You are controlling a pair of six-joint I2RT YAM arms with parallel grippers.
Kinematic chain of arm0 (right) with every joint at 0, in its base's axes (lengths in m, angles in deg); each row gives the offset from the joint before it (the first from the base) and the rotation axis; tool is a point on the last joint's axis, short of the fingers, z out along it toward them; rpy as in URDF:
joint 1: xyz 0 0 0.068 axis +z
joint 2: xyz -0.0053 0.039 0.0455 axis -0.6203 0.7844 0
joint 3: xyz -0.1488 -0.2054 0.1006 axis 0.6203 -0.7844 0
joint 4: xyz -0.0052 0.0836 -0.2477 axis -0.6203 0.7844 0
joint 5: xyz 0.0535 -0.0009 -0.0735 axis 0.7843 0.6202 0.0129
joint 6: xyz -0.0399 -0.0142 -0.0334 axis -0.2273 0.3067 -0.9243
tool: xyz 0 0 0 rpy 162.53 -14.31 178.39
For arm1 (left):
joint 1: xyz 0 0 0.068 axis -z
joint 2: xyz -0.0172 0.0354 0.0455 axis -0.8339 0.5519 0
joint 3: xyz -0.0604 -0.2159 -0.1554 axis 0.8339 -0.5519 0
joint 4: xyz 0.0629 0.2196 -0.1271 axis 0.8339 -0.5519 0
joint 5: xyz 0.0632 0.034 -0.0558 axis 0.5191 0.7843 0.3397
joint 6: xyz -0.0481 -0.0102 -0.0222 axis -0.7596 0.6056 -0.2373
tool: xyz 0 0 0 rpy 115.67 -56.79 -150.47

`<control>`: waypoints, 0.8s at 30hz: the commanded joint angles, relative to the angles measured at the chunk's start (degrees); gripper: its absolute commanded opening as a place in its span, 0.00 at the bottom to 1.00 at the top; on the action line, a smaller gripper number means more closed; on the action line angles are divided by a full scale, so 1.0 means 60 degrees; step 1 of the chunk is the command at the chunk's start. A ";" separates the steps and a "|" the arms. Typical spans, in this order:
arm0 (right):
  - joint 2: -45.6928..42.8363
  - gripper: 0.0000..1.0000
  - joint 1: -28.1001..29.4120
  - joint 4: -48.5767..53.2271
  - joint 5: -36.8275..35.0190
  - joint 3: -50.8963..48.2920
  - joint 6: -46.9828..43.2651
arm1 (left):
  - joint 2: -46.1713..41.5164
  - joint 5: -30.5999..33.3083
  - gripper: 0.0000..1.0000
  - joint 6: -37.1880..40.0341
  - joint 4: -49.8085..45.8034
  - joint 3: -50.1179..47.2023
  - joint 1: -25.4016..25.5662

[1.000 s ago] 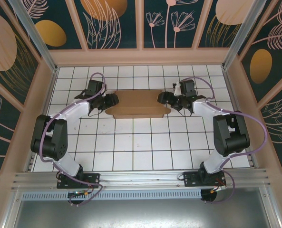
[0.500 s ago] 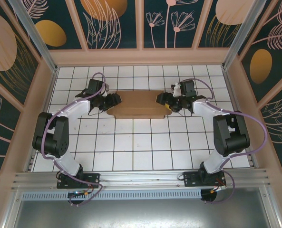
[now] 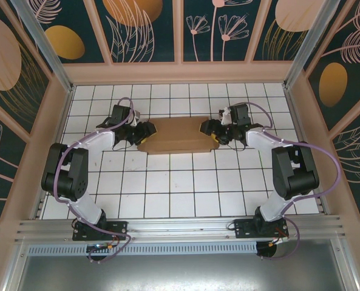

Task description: Fold the paper box

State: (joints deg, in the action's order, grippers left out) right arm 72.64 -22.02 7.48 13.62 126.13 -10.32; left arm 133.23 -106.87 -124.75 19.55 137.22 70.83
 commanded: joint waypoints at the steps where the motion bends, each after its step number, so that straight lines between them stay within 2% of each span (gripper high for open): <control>1: 0.0139 0.70 0.0095 -0.0450 0.0398 -0.0087 0.0126 | -0.0059 -0.0737 0.51 -0.0429 0.0699 -0.0175 0.0066; 8: 0.0314 0.54 0.0212 0.0416 -0.1355 -0.0147 -0.0760 | 0.0052 0.0876 0.43 0.0504 -0.0209 -0.0461 0.0068; 16: 0.1007 0.47 0.0739 0.0939 -0.3051 -0.0002 -0.1385 | 0.0566 0.1123 0.38 0.0615 -0.0162 -0.0793 0.0064; 20: 0.1035 0.45 0.0903 0.1194 -0.3642 0.0167 -0.1524 | -0.0176 0.1994 0.43 0.1086 -0.0957 -0.0293 0.0065; 24: 0.0666 0.47 0.0899 0.1088 -0.3147 0.0226 -0.1523 | -0.0762 0.2361 0.50 0.1327 -0.1420 0.0311 0.0065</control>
State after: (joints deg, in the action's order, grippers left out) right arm 75.66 -16.95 8.59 -3.34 128.06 -18.07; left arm 131.46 -97.23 -119.59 16.90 136.72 71.29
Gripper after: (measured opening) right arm 0.466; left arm 0.492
